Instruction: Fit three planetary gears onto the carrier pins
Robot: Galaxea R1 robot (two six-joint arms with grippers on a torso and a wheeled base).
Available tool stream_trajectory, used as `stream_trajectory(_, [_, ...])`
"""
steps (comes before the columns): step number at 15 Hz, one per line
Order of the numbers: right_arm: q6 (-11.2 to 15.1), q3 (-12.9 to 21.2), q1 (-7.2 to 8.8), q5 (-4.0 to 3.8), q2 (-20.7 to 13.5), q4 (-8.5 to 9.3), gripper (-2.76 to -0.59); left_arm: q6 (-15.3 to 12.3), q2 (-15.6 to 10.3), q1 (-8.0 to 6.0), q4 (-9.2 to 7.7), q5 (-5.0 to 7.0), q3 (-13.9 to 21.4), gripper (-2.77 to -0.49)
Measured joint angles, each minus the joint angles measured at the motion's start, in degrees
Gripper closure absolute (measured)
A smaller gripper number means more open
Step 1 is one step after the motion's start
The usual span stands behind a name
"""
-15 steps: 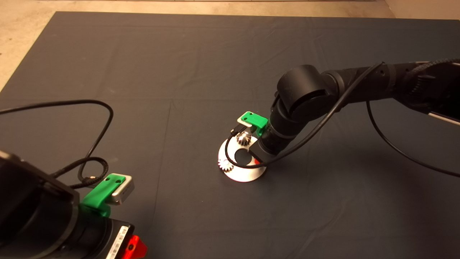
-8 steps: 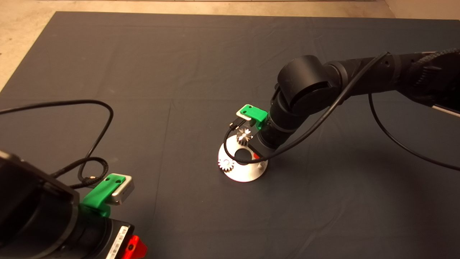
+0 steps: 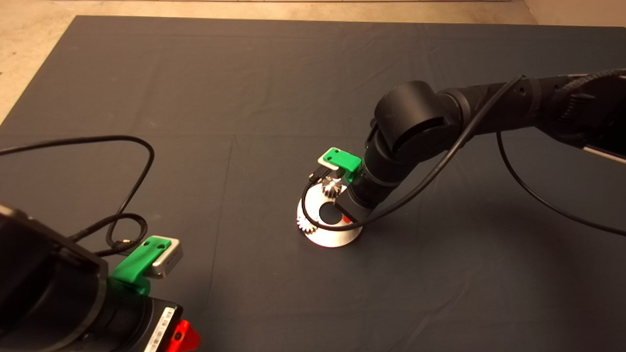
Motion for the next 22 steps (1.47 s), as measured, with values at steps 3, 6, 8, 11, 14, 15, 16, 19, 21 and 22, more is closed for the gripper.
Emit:
stream_trajectory(3, [0.0, 0.89, -0.4, 0.04, -0.57, 0.0, -0.97, 0.01, -0.02, 0.0, 0.0, 0.0, 0.0, -2.48])
stream_trajectory(6, [0.0, 1.55, -0.55, -0.02, -1.68, 0.0, -0.97, 0.01, -0.02, 0.0, 0.0, 0.0, 0.0, -2.48])
stream_trajectory(8, [0.0, 1.65, -0.55, -0.05, -2.08, -0.02, -0.97, 0.01, 0.0, 0.0, 0.01, -0.02, 0.0, -2.48])
stream_trajectory(11, [0.0, 1.77, -0.55, 0.02, -2.23, -0.05, -0.97, 0.01, -0.02, 0.0, 0.0, -0.02, 0.0, -2.48])
stream_trajectory(14, [0.0, 1.77, -1.03, -0.05, -2.56, -0.22, -0.97, 0.01, -0.02, 0.0, 0.0, 0.0, 0.0, -2.48])
stream_trajectory(15, [-0.01, 1.77, -1.37, -0.05, -2.56, -0.37, -0.97, 0.01, 0.0, 0.0, 0.0, 0.0, 0.0, -2.48])
stream_trajectory(16, [-0.02, 1.77, -1.8, 0.0, -2.56, -0.48, -0.97, 0.01, 0.0, 0.0, 0.0, 0.0, 0.0, -2.48])
stream_trajectory(19, [-0.02, 1.77, -3.18, -0.05, -2.56, -0.72, -0.97, 0.01, 0.0, 0.0, 0.0, 0.0, 0.0, -2.48])
stream_trajectory(21, [-0.02, 1.77, -3.36, -0.02, -2.56, -0.94, -0.97, 0.01, 0.0, 0.0, 0.0, 0.0, 0.0, -2.48])
stream_trajectory(22, [-0.02, 1.77, -3.39, -0.02, -2.56, -1.1, -0.97, 0.01, 0.0, 0.0, 0.01, 0.0, 0.0, -2.48])
